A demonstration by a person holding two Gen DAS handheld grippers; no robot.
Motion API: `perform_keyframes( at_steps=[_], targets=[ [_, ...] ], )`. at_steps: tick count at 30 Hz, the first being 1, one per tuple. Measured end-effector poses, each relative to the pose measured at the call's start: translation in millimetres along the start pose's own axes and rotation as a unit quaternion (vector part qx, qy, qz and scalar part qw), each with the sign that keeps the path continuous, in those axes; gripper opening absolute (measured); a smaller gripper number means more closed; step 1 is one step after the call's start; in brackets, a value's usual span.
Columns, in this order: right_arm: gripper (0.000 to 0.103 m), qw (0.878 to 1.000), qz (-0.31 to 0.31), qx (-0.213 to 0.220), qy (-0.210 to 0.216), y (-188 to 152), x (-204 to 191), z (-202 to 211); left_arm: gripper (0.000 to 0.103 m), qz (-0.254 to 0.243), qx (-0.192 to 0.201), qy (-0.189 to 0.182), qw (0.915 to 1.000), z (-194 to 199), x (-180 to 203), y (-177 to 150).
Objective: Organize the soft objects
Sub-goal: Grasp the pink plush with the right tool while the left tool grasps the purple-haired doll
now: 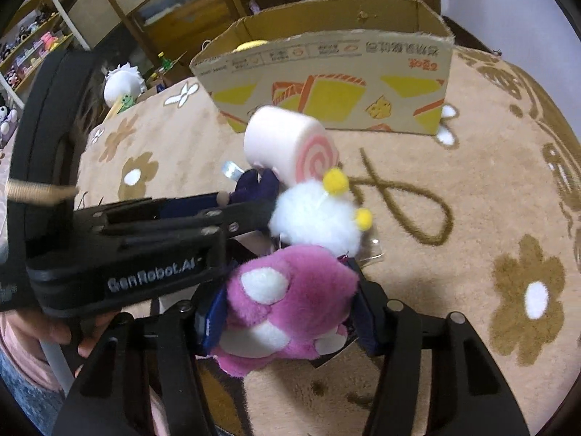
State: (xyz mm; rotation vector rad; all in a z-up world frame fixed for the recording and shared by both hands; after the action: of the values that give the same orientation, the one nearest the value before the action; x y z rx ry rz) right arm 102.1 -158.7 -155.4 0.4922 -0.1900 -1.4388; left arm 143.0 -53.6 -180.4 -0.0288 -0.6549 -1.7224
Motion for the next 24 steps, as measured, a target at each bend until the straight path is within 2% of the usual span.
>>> perform_keyframes(
  at_steps=[4, 10, 14, 17, 24],
  targets=[
    [0.061, 1.0, 0.002, 0.01, -0.015, 4, 3, 4, 0.033, 0.019, -0.007, -0.004, 0.9998, -1, -6, 1],
    [0.061, 1.0, 0.004, 0.014, -0.024, 4, 9, 11, 0.04, 0.012, -0.014, 0.005, 0.9998, -6, -4, 2],
    [0.061, 0.999, -0.001, 0.015, -0.03, 2, 14, 14, 0.04, 0.013, -0.021, 0.002, 0.9997, -10, -4, 2],
    [0.061, 0.999, -0.002, 0.021, -0.04, 1, 15, 18, 0.031, 0.007, -0.017, 0.004, 0.9998, -7, -3, 1],
    [0.061, 0.997, -0.016, 0.057, -0.051, 8, 25, 35, 0.024, -0.024, 0.017, 0.031, 0.9991, 16, 6, -7]
  ],
)
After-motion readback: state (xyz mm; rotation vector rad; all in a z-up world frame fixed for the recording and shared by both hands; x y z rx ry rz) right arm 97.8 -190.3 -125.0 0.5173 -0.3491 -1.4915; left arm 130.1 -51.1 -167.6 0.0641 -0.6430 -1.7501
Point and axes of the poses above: each gripper's, at about its wrist camera, not at the fingertips, and z roughly against the way its jaws point, x to its right, y to its top, the point moved 3 cm from there along -z, roughly the way its jaws point, and after that the axes turned 6 degrees about -y, right-handed, at the moved point
